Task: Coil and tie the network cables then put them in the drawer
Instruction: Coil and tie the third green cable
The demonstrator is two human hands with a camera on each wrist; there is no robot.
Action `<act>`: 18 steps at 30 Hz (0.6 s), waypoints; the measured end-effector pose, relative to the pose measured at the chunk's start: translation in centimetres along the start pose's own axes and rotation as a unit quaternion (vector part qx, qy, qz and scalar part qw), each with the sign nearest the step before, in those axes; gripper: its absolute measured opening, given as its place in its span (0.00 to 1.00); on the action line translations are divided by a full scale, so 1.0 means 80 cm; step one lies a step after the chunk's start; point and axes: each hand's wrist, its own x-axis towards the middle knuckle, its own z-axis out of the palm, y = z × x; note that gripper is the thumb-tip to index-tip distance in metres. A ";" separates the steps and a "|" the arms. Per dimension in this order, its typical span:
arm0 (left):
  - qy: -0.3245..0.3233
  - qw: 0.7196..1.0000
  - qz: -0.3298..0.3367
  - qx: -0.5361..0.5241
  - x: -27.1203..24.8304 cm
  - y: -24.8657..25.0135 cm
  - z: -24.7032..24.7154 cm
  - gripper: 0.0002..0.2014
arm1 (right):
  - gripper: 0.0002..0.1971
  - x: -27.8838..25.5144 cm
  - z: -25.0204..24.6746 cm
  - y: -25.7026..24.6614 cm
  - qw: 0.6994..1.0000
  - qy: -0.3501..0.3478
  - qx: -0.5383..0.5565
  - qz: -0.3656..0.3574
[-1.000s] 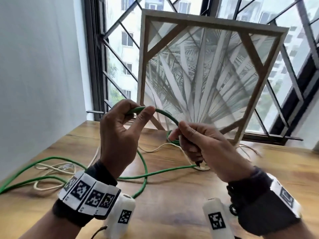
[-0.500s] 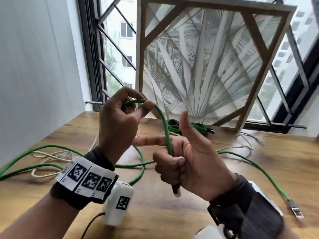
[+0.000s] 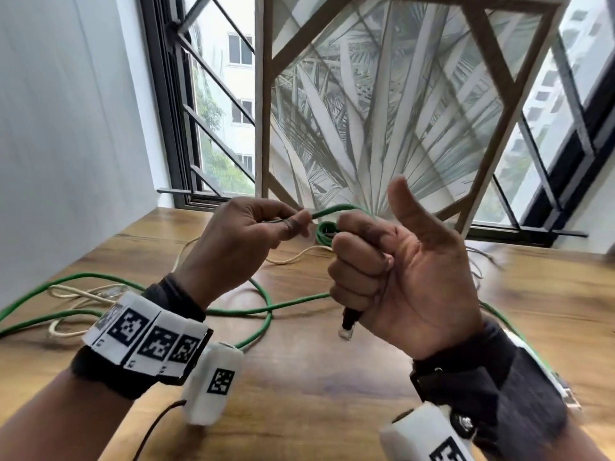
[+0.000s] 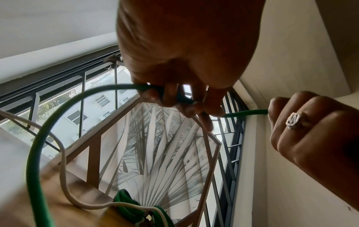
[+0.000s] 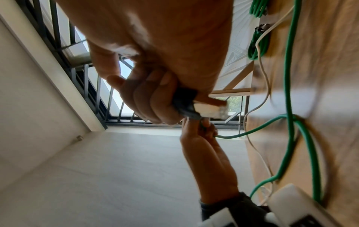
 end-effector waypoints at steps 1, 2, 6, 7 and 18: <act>-0.023 1.000 0.005 -0.003 -0.001 0.002 0.003 0.10 | 0.24 -0.002 0.001 -0.005 1.000 -0.002 0.011 -0.016; -0.046 0.999 0.011 -0.009 -0.002 0.003 0.005 0.09 | 0.23 -0.004 0.002 -0.008 0.999 -0.004 0.020 -0.034; -0.162 0.985 0.049 0.019 -0.009 0.010 0.014 0.07 | 0.20 -0.005 0.002 -0.009 0.994 0.013 0.045 -0.101; -0.194 0.978 0.061 0.040 -0.013 0.012 0.016 0.09 | 0.20 -0.004 0.001 -0.009 0.991 0.020 0.051 -0.119; -0.302 0.944 0.073 0.108 -0.023 0.025 0.020 0.13 | 0.12 0.001 -0.032 -0.033 0.939 0.111 0.065 -0.320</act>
